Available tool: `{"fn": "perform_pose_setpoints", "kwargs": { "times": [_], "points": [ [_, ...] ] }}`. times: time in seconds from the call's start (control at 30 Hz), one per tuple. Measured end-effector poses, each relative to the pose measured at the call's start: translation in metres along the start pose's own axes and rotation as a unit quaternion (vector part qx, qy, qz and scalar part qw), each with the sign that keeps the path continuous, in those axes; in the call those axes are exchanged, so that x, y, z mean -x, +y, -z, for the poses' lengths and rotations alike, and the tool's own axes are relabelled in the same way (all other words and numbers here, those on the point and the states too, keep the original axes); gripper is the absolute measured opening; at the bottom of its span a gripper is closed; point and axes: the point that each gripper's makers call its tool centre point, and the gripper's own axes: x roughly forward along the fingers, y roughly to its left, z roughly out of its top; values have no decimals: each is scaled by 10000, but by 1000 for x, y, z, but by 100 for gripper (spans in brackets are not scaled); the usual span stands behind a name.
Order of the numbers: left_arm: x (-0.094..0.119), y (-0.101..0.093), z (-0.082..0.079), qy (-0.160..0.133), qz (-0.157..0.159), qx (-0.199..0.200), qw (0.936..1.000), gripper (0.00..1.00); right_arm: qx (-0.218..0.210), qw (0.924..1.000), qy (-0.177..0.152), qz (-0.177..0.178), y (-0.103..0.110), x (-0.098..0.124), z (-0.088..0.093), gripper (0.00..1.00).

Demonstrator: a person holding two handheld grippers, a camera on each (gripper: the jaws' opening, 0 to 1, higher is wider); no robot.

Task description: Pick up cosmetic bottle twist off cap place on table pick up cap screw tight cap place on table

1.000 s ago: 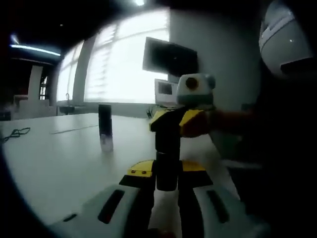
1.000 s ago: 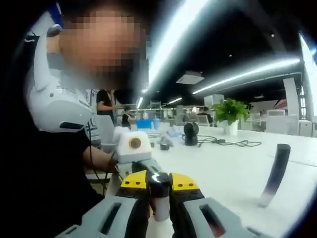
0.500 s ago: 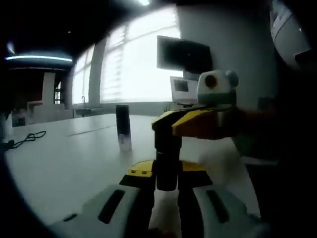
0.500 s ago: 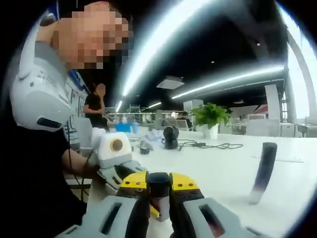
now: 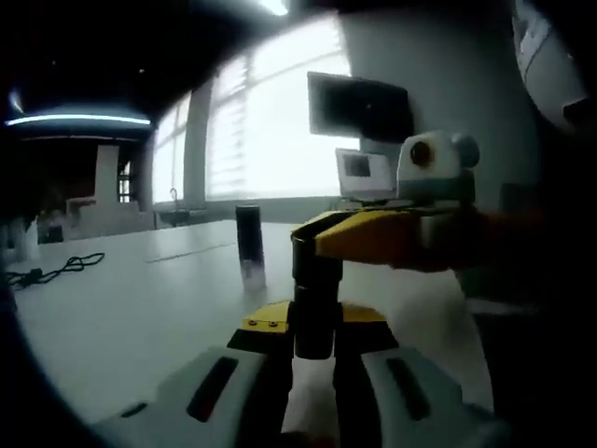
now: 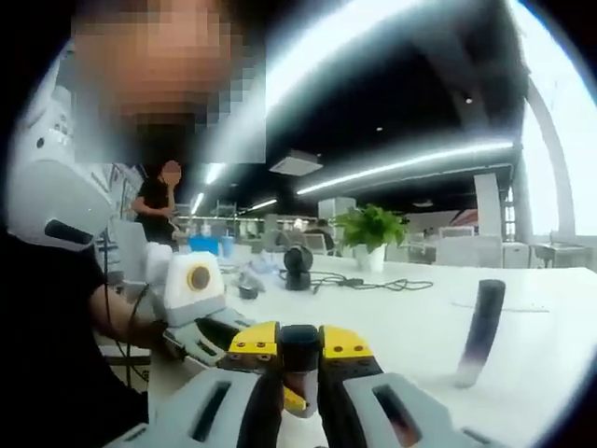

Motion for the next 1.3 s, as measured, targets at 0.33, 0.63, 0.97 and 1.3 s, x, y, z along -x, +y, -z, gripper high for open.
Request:
{"fn": "perform_pose_setpoints", "kwargs": {
  "times": [0.33,0.63,0.97,1.3],
  "points": [
    [1,6,1,85,-518,-71,9986,5,-153,9976,15,679,-8,-3,3,7],
    [4,9,-1,50,-615,5,9981,5,-193,9896,-68,1426,-11,-7,1,6],
    [5,14,-2,40,-733,-30,9973,5,-76,9815,-52,1915,-10,-9,1,6],
    [6,19,0,146,-861,-187,9960,5,-167,9693,-75,2452,-13,-9,4,6]
  ]
}}
